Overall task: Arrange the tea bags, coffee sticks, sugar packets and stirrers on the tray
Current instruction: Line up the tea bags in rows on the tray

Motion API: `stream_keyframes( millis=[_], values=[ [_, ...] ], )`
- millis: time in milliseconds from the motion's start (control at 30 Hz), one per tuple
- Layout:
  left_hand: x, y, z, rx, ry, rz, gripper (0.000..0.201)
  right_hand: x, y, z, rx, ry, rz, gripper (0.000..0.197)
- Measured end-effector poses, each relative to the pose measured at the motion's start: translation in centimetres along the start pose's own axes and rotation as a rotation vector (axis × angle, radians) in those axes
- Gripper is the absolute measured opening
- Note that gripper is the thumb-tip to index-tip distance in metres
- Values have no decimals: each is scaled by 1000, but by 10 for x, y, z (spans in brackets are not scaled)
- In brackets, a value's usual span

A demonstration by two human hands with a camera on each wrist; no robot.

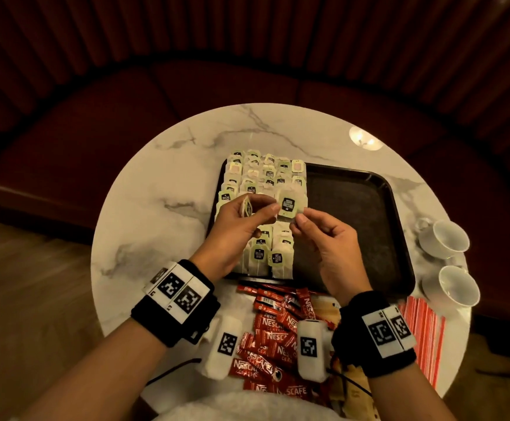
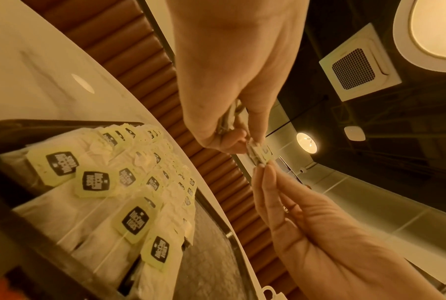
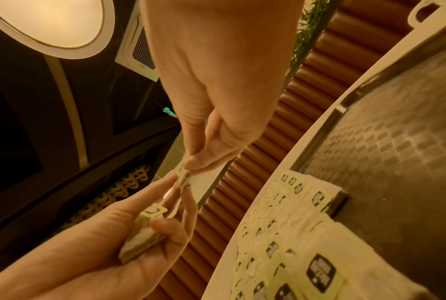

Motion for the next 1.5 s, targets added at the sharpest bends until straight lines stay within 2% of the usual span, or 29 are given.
stream_keyframes(
  millis=[133,233,367,600,667,800,900,1000,1067,1133,1267,1333,1400,1500],
  values=[
    [-2,-3,13,-81,-146,-5,21,9,-38,-8,-177,11,-128,22],
    [-6,-7,23,-55,-246,7,31,17,-69,-26,-302,98,-234,14],
    [-8,-9,32,-42,-301,21,32,24,-87,-50,-490,209,-247,15],
    [-6,-9,36,-95,-303,26,17,32,-80,-61,-670,223,-223,7],
    [-4,-9,35,-108,-298,17,19,32,-78,-59,-732,210,-209,2],
    [-2,-11,36,-147,-310,-9,30,28,-73,-57,-778,203,-173,8],
    [-3,-11,34,-207,-319,-25,25,27,-72,-55,-799,210,-172,3],
    [-1,-12,32,-192,-285,-37,13,28,-73,-50,-841,190,-170,18],
    [0,-12,29,-177,-250,-27,7,26,-70,-40,-865,133,-179,18],
    [1,-12,26,-144,-210,-10,14,22,-61,-29,-825,70,-139,18],
    [0,-4,19,-127,-118,85,2,-1,-17,-13,-491,33,131,28],
    [-1,0,18,-84,-73,112,10,-11,-2,-11,-438,17,218,29],
    [-2,3,17,-69,-59,132,18,-17,4,-11,-403,1,233,25],
    [-4,7,16,-75,-59,160,35,-20,5,-11,-314,-20,177,17]
  ],
)
Point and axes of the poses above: each hand's wrist, its own x-axis towards the middle knuckle, its own y-axis out of the palm, z = x × y, the point moved 6 cm from there along x, towards the middle knuckle, and after that the axes turned 3 degrees about -y, right-handed, at the moved point
